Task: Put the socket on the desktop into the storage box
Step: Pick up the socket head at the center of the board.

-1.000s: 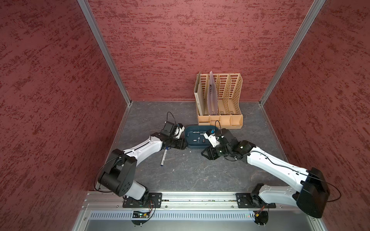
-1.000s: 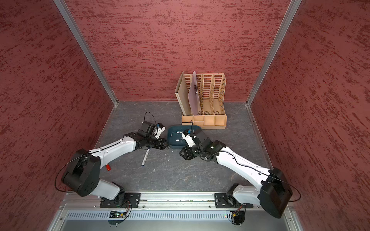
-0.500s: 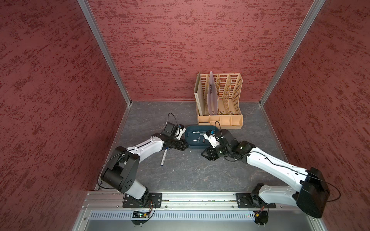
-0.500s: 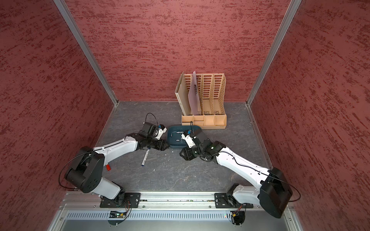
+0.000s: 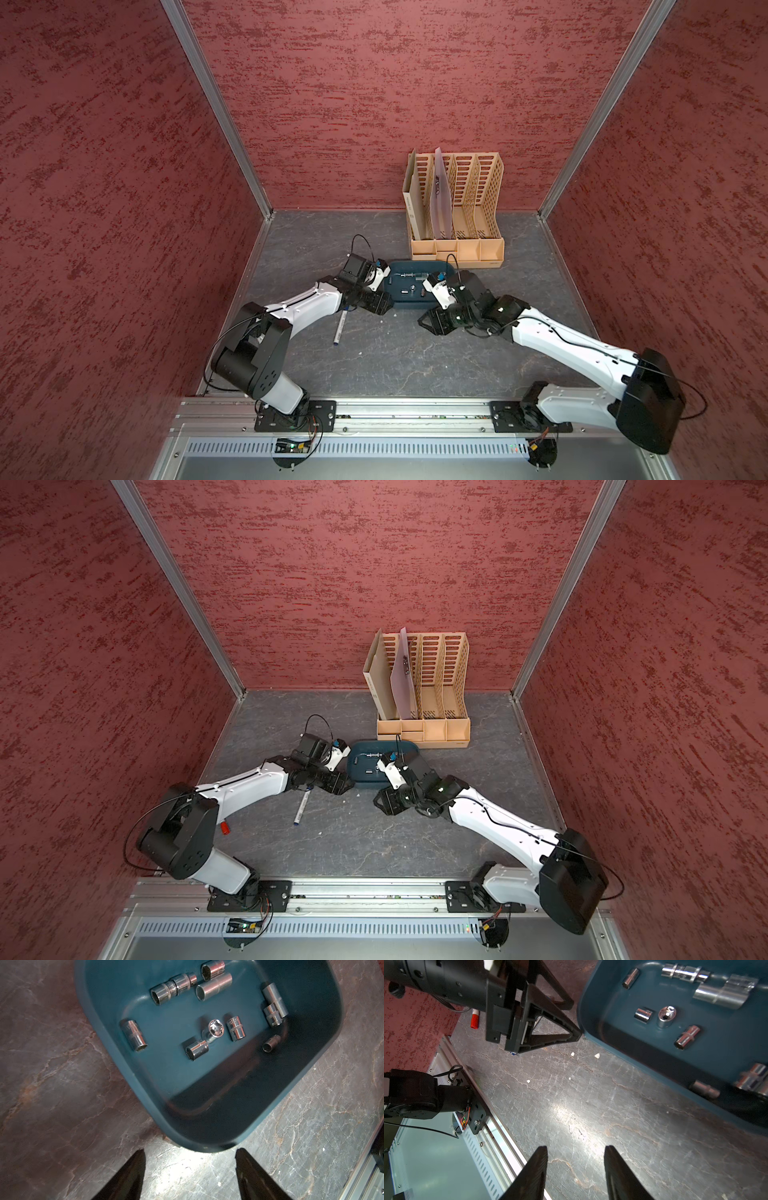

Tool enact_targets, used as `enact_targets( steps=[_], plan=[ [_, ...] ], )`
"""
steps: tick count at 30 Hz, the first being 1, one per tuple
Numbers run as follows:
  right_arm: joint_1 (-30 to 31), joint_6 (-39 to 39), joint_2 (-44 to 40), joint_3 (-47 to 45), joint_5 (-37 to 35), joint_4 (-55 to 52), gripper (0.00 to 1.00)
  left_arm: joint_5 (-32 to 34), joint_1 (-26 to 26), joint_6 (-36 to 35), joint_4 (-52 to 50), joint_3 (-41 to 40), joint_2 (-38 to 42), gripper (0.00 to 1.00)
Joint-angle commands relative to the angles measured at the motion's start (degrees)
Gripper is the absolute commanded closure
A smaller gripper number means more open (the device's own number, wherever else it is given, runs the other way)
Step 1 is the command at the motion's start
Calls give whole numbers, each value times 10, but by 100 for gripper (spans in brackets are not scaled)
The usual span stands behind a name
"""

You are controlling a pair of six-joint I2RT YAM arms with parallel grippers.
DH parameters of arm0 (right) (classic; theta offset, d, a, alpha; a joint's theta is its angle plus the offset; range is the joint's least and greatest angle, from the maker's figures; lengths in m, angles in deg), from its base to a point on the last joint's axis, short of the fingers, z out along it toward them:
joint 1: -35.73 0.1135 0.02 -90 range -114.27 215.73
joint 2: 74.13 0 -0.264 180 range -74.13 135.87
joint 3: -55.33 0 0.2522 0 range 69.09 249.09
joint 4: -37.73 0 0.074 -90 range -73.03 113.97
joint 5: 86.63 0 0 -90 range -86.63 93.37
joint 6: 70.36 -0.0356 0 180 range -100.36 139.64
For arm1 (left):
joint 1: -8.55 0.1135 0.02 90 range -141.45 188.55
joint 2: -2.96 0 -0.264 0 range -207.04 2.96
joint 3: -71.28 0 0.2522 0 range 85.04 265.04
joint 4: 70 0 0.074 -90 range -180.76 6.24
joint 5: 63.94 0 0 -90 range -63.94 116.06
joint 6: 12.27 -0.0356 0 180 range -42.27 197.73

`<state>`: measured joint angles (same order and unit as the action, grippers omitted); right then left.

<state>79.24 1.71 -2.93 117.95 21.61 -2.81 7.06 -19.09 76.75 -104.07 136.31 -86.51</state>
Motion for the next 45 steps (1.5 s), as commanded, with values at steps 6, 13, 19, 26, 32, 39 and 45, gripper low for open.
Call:
enact_targets(
  steps=[6, 13, 19, 26, 32, 39, 45],
  plan=[
    [4, 2, -13, -7, -4, 20, 51, 27, -19, -67, -78, 45, -40, 31],
    [4, -1, 1, -1, -1, 27, 51, 73, -32, -100, -84, 46, -46, 32],
    [4, -7, 3, 1, 3, 31, 51, 126, -49, -145, -82, 59, -65, 32],
    [4, -6, -3, 1, -5, 20, 51, 122, -49, -173, -78, 78, -99, 35],
    [4, -8, 0, 2, -9, 19, 51, 122, -50, -190, -82, 96, -119, 37],
    [4, -9, 5, 6, -14, 18, 51, 118, -56, -202, -98, 109, -138, 44],
    [4, -9, 7, 7, -19, 17, 51, 127, -63, -204, -105, 115, -150, 51]
  ],
)
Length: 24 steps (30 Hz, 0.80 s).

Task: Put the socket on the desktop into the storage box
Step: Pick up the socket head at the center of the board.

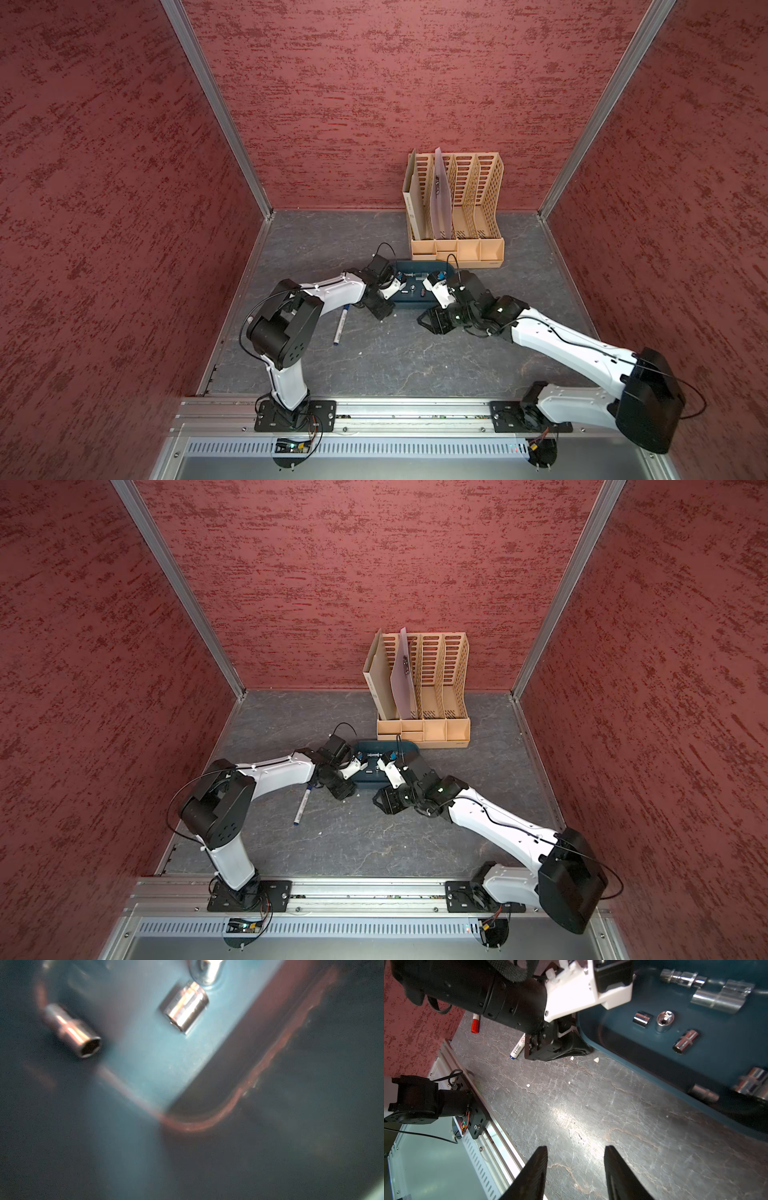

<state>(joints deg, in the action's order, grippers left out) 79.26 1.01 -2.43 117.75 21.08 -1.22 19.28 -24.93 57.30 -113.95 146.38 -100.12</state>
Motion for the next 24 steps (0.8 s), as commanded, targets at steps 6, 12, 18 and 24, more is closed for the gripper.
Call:
enact_targets(
  steps=[6, 12, 18, 24],
  plan=[
    [4, -2, -8, 6, -26, -5, 51, 15, -13, -8, -12, 13, -20, 62],
    [4, -3, -8, 5, -30, -3, 51, 20, -16, 3, -21, 11, -18, 80],
    [4, -4, -9, 5, -30, -2, 51, 25, -17, 18, -42, 9, -1, 85],
    [4, -6, -8, 6, -25, 2, 51, 30, -17, 44, -65, -1, 46, 86]
  ],
)
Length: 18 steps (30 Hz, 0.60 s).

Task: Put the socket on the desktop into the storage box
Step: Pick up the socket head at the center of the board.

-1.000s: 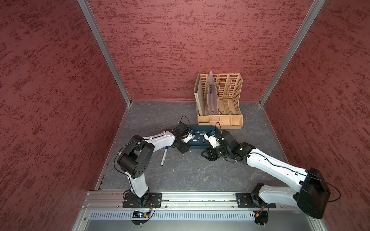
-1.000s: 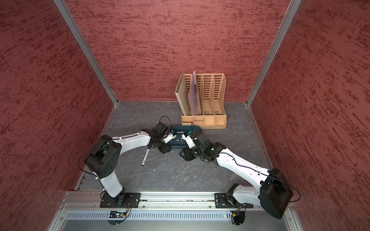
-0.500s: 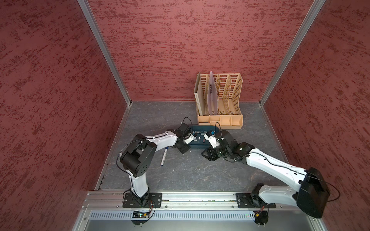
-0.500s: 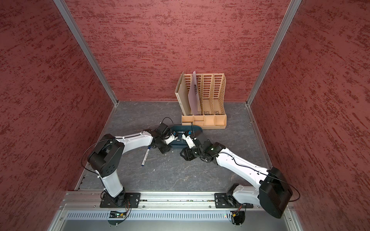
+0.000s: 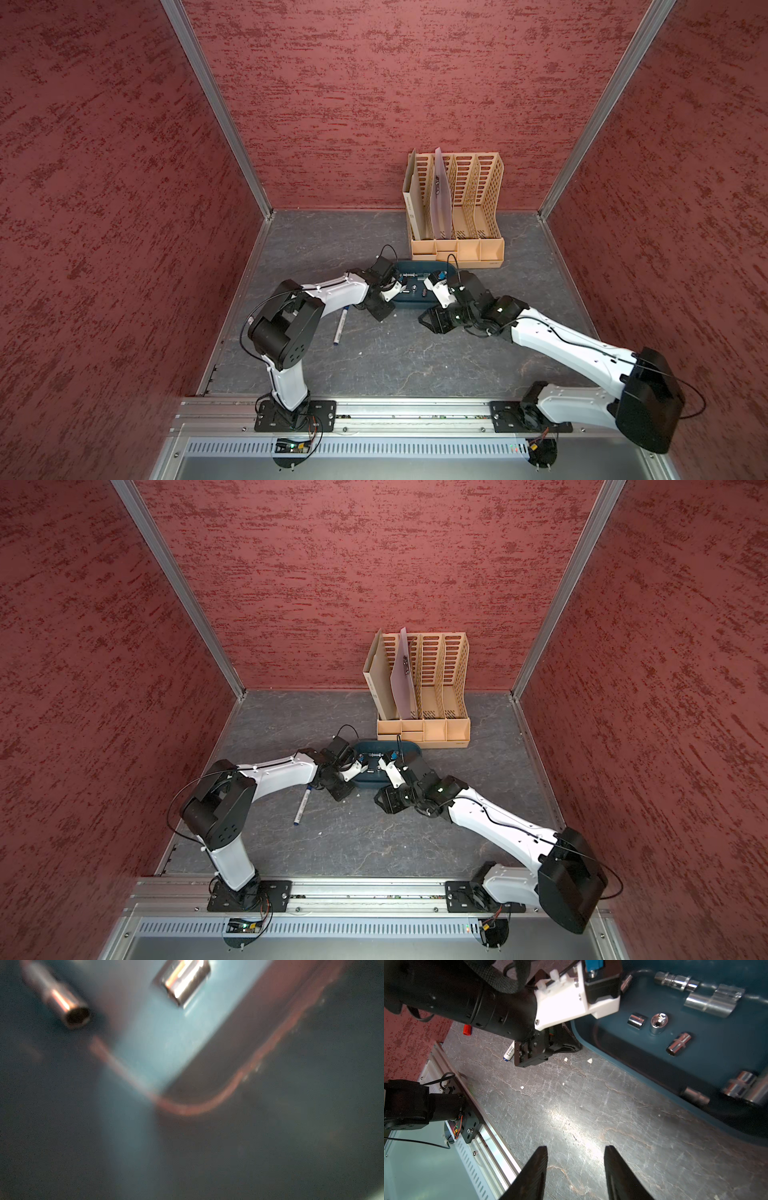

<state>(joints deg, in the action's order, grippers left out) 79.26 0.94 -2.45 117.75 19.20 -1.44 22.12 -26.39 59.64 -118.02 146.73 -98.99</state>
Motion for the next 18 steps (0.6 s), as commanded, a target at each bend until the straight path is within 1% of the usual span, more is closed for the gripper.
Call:
enact_targets(
  steps=[1, 10, 14, 18],
  plan=[
    [4, -6, -8, 6, -4, 7, 51, 1, -4, 25, -29, -6, 45, 86],
    [4, -16, 8, 17, 11, 25, 51, -17, -9, 73, -54, -22, 138, 87],
    [1, -24, 15, 29, 6, 25, 51, -30, -12, 91, -62, -4, 164, 87],
    [-14, -39, 17, 37, 6, 24, 51, -41, -20, 107, -64, 35, 160, 87]
  ],
)
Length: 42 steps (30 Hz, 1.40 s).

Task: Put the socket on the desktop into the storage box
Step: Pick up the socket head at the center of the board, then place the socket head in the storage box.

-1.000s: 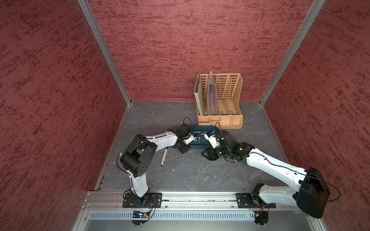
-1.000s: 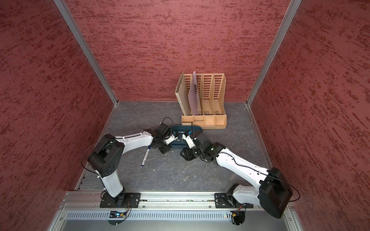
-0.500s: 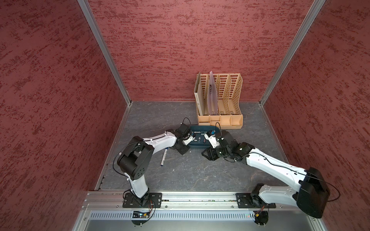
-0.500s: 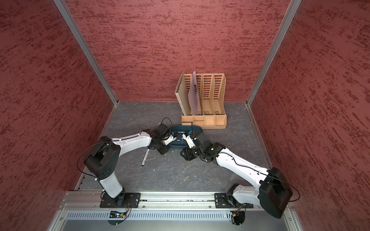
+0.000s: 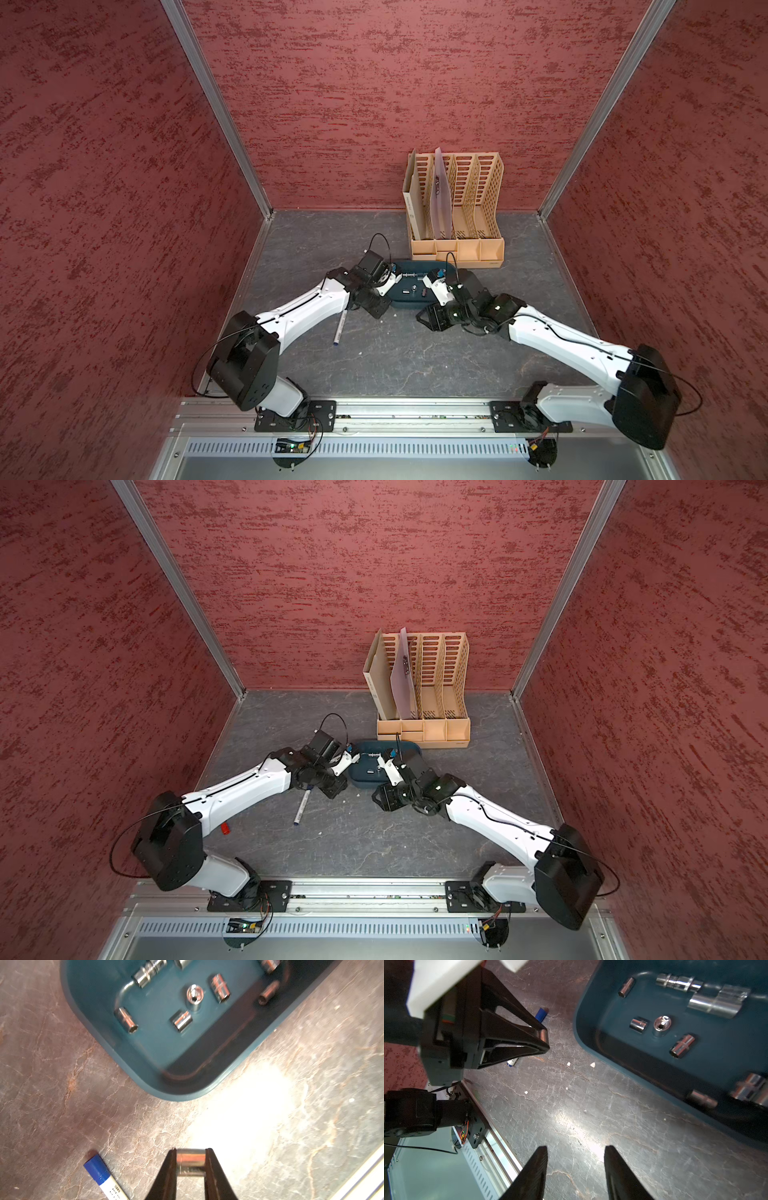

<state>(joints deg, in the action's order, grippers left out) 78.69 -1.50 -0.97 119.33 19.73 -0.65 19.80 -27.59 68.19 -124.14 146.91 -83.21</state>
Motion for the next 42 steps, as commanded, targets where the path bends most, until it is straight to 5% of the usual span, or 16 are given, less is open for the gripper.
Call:
enact_targets(
  steps=[1, 17, 42],
  plan=[
    [-13, -18, 0, 22, 2, 16, 51, -17, -12, 25, -3, 45, -3, 87],
    [-76, -31, -71, -20, -17, -19, 51, 39, -55, 73, 25, 195, -185, 87],
    [-98, -43, -99, -55, -19, -14, 51, 114, -26, 134, 83, 222, -290, 84]
  ],
)
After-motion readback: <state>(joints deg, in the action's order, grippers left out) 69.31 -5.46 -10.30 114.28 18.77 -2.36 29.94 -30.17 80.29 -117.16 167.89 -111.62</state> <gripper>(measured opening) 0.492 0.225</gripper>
